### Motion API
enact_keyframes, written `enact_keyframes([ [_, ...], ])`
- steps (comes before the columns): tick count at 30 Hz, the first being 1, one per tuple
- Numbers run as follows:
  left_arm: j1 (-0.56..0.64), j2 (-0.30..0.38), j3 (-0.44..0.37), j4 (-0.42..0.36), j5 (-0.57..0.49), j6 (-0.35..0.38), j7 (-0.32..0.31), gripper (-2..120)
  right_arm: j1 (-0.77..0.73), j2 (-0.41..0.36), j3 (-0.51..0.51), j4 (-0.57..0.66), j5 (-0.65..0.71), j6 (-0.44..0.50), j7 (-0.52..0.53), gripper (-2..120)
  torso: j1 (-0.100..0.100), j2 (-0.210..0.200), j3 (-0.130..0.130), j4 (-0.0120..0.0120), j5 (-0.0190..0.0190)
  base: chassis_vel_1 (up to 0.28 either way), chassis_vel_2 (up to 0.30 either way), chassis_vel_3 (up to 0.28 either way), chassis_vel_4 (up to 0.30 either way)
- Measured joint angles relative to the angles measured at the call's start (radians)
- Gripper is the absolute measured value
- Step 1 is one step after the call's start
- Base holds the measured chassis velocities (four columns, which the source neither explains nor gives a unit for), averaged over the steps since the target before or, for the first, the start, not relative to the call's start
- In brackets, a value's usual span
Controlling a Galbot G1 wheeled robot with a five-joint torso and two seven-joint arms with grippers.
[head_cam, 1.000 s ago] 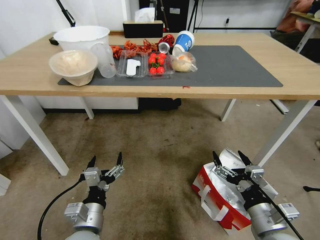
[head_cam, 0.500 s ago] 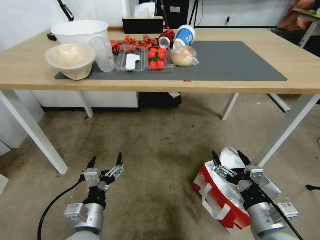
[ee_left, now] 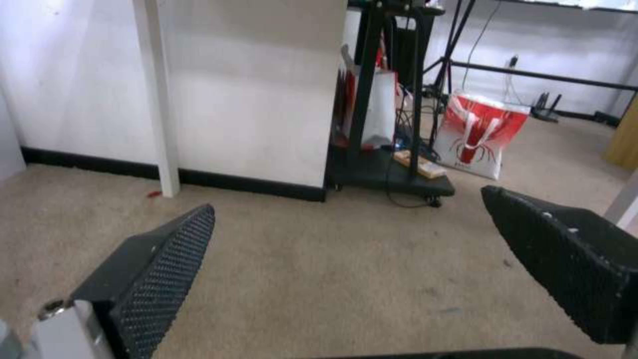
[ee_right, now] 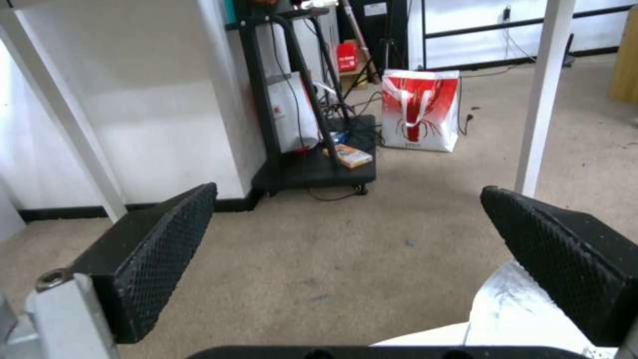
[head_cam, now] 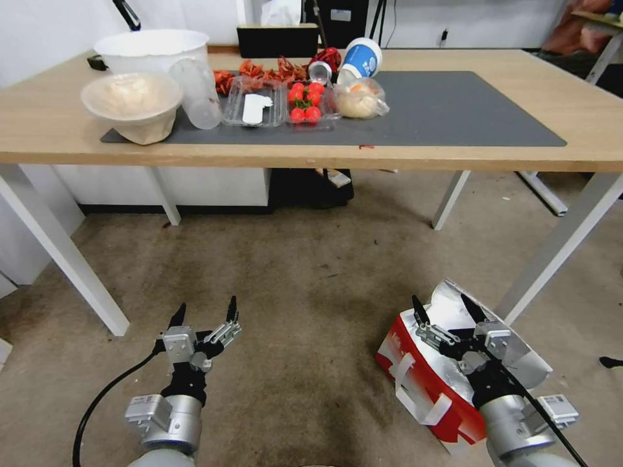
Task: Pick up the food delivery bag from the floor and place it on the table.
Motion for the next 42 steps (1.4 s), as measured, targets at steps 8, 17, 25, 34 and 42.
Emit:
enact_keyframes([
  [8,0.009,0.0,-0.002,0.001,0.006,-0.005,0.002,100,-0.001,-0.007,0.003,0.002,0.004,0.002,0.0,100,-0.004,-0.03,-0.026,0.0,0.0,0.0,0.0,0.0,0.0],
  [17,-0.003,-0.001,-0.002,0.012,0.003,-0.008,0.004,100,0.002,-0.008,0.002,-0.001,0.002,0.001,0.0,100,-0.008,-0.07,-0.062,0.0,0.0,0.0,0.0,0.0,0.0],
  [25,-0.009,0.003,-0.002,0.021,-0.003,-0.011,0.005,100,0.001,-0.016,0.007,-0.004,0.003,0.001,0.001,100,-0.009,-0.1,-0.085,0.0,0.0,0.0,0.0,0.0,0.0],
  [34,-0.011,0.005,-0.003,0.027,-0.006,-0.014,0.004,100,0.002,-0.014,0.007,-0.006,0.003,-0.001,0.001,100,-0.013,-0.108,-0.085,0.0,0.0001,0.0,0.0,0.0,0.0],
  [42,-0.015,0.003,-0.004,0.041,0.027,-0.026,0.015,100,0.019,-0.058,0.023,-0.006,0.022,-0.015,0.011,100,-0.013,-0.105,-0.085,-0.0001,0.0002,0.0,0.0,0.0,0.0],
])
